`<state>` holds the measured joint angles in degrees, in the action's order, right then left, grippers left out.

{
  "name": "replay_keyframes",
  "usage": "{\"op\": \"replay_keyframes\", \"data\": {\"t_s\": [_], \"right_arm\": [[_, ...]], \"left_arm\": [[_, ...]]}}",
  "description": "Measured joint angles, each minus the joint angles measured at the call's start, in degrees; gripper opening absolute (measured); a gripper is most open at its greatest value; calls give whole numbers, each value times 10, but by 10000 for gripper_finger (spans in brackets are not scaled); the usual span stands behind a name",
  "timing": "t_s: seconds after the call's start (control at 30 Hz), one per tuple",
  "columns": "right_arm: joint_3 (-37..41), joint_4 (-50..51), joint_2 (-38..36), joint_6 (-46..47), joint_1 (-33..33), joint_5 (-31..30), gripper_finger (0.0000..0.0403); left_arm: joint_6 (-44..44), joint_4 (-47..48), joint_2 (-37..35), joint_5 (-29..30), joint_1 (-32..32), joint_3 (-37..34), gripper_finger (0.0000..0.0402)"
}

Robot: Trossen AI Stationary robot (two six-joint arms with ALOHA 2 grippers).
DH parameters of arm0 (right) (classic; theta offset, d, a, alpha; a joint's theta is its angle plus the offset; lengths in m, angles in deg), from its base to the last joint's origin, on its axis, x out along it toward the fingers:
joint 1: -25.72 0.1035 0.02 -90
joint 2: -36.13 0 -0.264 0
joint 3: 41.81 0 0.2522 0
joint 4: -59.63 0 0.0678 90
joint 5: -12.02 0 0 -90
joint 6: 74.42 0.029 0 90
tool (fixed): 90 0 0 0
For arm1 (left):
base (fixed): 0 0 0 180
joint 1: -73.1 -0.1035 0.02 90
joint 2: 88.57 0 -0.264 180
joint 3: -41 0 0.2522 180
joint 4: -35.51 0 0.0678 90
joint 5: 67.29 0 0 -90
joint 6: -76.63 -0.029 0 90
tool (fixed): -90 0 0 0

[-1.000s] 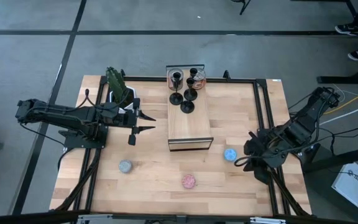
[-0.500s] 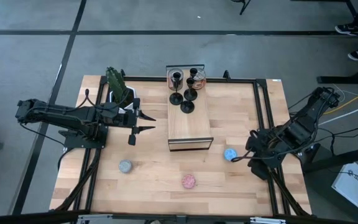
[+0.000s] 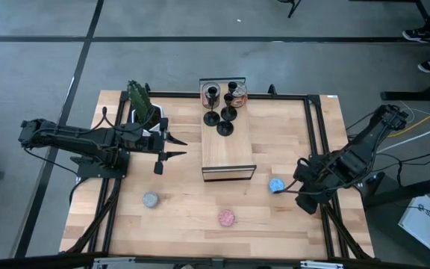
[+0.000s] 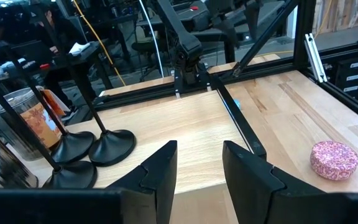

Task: Pick & Place candle stick holders
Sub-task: Put the small blue scented candle on the shelf

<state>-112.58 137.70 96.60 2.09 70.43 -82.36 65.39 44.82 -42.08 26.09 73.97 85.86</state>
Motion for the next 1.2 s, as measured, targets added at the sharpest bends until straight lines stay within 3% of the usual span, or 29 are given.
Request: {"op": "replay_keyframes", "data": {"t_s": [0.2,0.7,0.9,1.2], "right_arm": [[31,-4,0,32,0,-5,252],[52,-5,10,54,-1,-107,351],[52,-5,49,53,-11,-107,372],[52,-13,100,52,-63,-106,373]], "left_arm": [[0,0,0,0,0,0,122],[0,0,0,0,0,0,125],[0,0,0,0,0,0,122],[0,0,0,0,0,0,123]]}}
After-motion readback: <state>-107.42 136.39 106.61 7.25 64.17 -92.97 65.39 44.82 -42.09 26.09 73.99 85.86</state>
